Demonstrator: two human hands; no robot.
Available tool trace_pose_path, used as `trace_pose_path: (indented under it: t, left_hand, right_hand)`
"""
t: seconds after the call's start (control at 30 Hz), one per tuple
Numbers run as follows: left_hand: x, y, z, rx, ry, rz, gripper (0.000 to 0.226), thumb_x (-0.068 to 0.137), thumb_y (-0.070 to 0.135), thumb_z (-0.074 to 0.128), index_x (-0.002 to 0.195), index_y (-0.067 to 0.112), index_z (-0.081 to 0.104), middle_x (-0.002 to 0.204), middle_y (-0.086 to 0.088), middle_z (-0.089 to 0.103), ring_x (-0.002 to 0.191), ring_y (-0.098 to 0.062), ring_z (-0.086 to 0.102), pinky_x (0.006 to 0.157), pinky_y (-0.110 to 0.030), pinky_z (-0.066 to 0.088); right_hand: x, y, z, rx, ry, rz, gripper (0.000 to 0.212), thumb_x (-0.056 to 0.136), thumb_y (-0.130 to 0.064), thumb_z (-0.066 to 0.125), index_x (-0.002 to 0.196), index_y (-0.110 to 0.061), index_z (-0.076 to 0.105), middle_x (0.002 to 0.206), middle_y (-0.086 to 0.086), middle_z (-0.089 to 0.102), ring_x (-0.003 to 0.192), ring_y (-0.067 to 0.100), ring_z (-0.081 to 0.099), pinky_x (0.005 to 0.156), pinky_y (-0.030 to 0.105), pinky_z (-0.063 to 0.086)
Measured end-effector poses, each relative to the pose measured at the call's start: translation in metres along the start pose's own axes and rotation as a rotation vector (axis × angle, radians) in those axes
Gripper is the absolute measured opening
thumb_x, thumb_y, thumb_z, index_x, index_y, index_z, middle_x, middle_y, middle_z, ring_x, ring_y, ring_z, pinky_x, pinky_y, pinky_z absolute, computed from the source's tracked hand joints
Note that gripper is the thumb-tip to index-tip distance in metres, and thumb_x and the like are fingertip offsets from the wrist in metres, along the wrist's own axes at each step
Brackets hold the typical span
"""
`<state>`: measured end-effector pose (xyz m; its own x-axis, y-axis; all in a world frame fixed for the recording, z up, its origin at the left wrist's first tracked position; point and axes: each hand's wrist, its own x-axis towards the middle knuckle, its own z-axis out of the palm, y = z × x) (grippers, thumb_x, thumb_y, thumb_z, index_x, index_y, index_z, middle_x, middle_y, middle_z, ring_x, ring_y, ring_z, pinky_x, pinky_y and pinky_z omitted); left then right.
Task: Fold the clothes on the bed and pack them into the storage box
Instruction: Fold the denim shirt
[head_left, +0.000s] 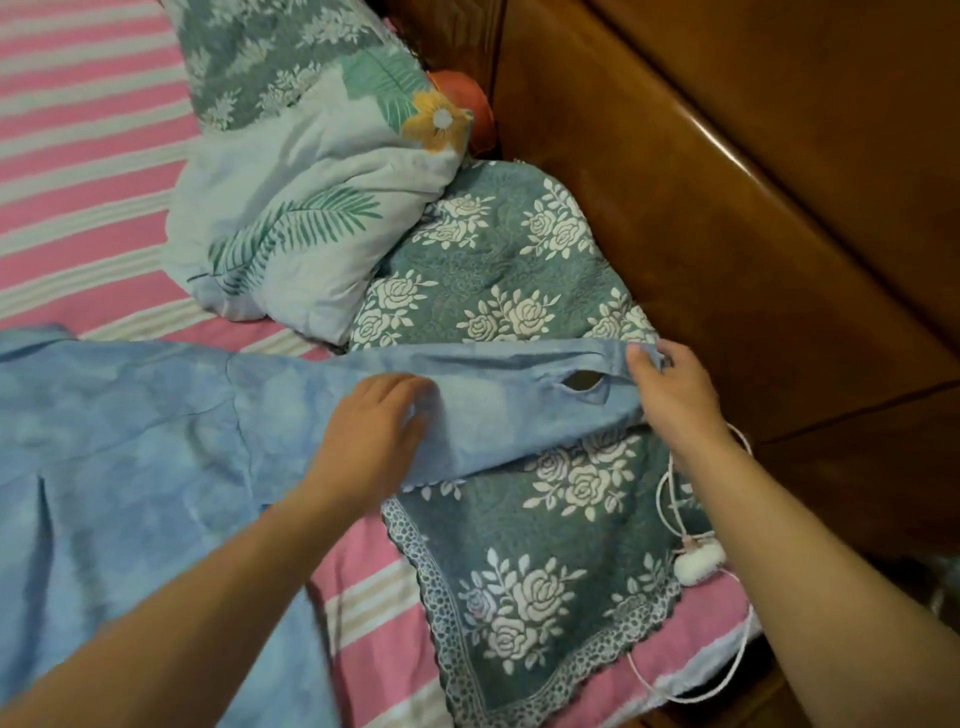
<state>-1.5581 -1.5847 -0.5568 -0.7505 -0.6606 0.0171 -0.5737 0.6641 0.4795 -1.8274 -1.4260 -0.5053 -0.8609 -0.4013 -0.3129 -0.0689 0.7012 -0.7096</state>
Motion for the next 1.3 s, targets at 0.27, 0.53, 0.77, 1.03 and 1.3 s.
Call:
trace_pose_path:
  t: [0.27,0.53,0.77,1.03,1.3]
  left_hand:
    - [0.026,0.0,0.01,0.173,0.049,0.226,0.025,0.091,0.034,0.053,0.096,0.019,0.071,0.091,-0.005,0.063,0.083,-0.032,0.061,0.07,-0.042,0.049]
    - [0.021,-0.019,0.017,0.239,-0.373,-0.119,0.073,0.096,0.052,0.046,0.16,0.042,0.011,0.17,-0.005,0.006,0.156,-0.029,0.009,0.123,-0.047,0.017]
    - [-0.036,-0.032,-0.109,-0.601,-0.168,-0.621,0.06,0.097,0.03,0.061,0.153,0.023,0.041,0.148,-0.005,0.048,0.127,-0.022,0.051,0.101,-0.032,0.04]
    - [-0.226,-0.171,-0.314,-1.56,-0.214,-0.914,0.056,0.095,0.055,0.045,0.136,0.021,0.061,0.133,-0.018,0.065,0.124,-0.045,0.06,0.092,-0.066,0.051]
    - [-0.39,-0.315,-0.22,-0.869,-0.331,-1.061,0.031,0.099,0.022,0.063,0.129,0.014,0.064,0.121,-0.012,0.07,0.098,-0.021,0.063,0.076,-0.027,0.046]
  right_hand:
    - [0.025,0.006,-0.007,0.069,0.009,-0.021,0.033,0.096,-0.024,0.066,0.129,-0.024,0.063,0.131,0.008,0.063,0.113,0.026,0.062,0.096,0.043,0.054]
    - [0.034,0.004,0.017,-0.374,-0.094,0.145,0.102,0.076,-0.049,0.082,0.154,-0.01,0.03,0.153,0.018,0.039,0.138,0.038,0.041,0.109,0.047,0.04]
    - [-0.043,-0.113,-0.022,0.465,-0.284,0.222,0.031,0.088,-0.021,0.068,0.116,-0.007,0.068,0.098,0.016,0.076,0.085,0.035,0.073,0.086,0.051,0.058]
    - [-0.36,-0.252,0.11,0.342,-0.949,-0.178,0.008,0.102,-0.019,0.055,0.098,-0.012,0.059,0.085,0.019,0.071,0.064,0.024,0.069,0.053,0.03,0.054]
    - [-0.425,-0.115,0.293,-0.951,-0.975,-0.384,0.027,0.099,-0.035,0.05,0.107,-0.015,0.066,0.119,0.014,0.068,0.108,0.03,0.064,0.085,0.033,0.047]
